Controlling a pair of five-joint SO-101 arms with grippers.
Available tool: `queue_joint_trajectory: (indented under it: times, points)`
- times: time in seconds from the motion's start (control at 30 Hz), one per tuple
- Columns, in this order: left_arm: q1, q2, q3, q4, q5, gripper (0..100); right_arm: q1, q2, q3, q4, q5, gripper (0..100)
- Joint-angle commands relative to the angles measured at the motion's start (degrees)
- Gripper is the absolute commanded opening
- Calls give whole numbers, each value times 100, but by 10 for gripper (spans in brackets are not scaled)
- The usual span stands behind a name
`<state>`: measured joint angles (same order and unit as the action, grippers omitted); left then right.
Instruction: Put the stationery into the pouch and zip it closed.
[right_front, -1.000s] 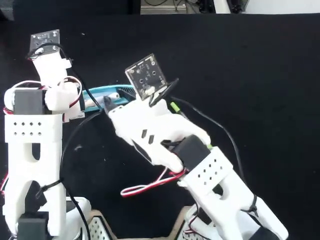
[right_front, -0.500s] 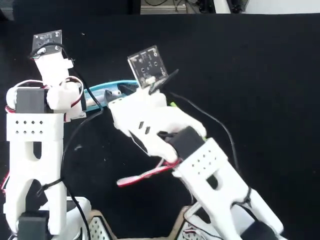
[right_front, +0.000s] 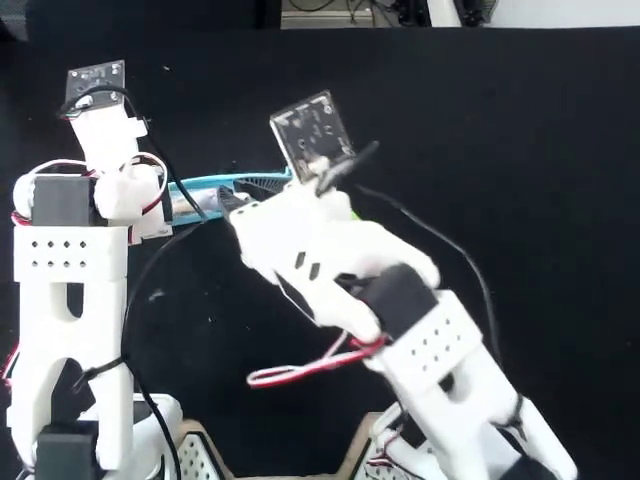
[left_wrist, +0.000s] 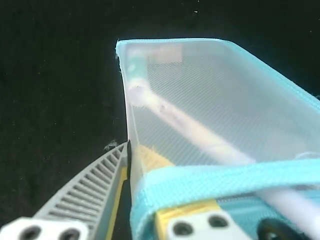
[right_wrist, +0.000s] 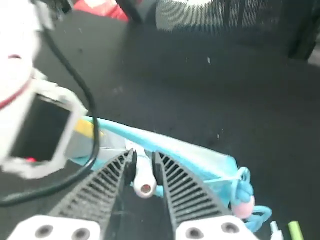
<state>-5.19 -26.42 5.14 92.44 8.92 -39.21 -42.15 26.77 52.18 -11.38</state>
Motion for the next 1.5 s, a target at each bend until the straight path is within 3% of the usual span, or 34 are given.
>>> queue_joint_trajectory:
  times: [0.0,0.17,0.4,0.77,0.9,1.1,1.47]
  points:
    - [-48,-44,22,-62,44,30,88,-409,-198,26,308,11]
    - [-48,-44,22,-62,44,30,88,-444,-295,193,905,11]
    - [-48,-44,22,-62,44,30,88,22,-1182,1248,1609,11]
    - [-48,-44,101,-97,44,30,-167,1218,-1648,1196,1292,15]
    - [-22,-44,119,-105,44,30,-633,1086,-1569,1196,1257,37]
    - [-48,-44,110,-88,44,30,-782,743,-1147,1160,1284,213]
    - [-48,-44,110,-97,44,30,-677,-426,-804,1152,1257,202]
